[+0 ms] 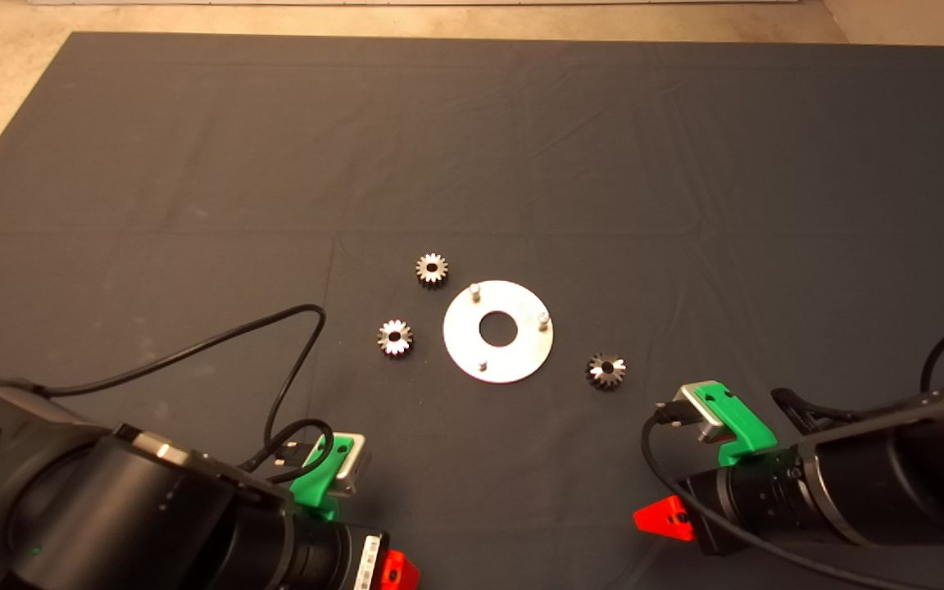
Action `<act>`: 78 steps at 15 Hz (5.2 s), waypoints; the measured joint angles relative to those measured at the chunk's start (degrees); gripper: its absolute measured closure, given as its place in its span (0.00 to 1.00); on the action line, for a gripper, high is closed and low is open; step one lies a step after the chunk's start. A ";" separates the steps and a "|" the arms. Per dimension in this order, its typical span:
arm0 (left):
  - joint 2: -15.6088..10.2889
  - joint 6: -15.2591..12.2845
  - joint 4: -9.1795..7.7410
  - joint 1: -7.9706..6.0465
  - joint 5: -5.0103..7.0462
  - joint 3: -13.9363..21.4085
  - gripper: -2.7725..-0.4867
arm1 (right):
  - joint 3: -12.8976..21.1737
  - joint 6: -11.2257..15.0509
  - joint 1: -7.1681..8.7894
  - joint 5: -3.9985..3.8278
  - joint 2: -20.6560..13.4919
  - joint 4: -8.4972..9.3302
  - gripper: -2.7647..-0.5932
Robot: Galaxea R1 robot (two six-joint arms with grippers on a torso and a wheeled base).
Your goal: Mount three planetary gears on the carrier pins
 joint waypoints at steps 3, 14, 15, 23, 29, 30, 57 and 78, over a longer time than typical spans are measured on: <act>-0.12 0.00 0.00 0.00 0.00 0.00 0.07 | 0.00 0.00 0.03 0.00 -0.05 0.00 0.26; -0.15 0.02 0.00 0.00 0.00 0.00 0.07 | -7.55 -13.62 0.03 -0.02 -6.58 -0.17 0.26; -0.15 0.02 0.00 0.00 0.02 0.00 0.07 | -8.95 -14.23 0.03 -0.06 -6.73 -0.22 0.26; -0.12 0.01 0.00 0.00 0.00 0.00 0.07 | -12.51 -16.98 0.03 -0.04 -6.69 -0.41 0.26; 0.02 0.00 0.02 0.00 0.00 0.00 0.07 | -14.21 -18.19 -0.02 0.58 -2.17 -0.44 0.26; 0.02 0.00 0.00 0.00 0.02 0.00 0.07 | -15.43 -19.41 -0.08 0.86 -1.16 -0.44 0.26; 0.02 -0.09 0.00 0.00 0.00 0.00 0.07 | -27.78 -26.66 3.40 5.99 5.66 -0.74 0.26; -1.49 -0.20 0.00 0.00 0.00 0.00 0.07 | -29.90 -28.70 1.82 5.59 7.75 -0.74 0.49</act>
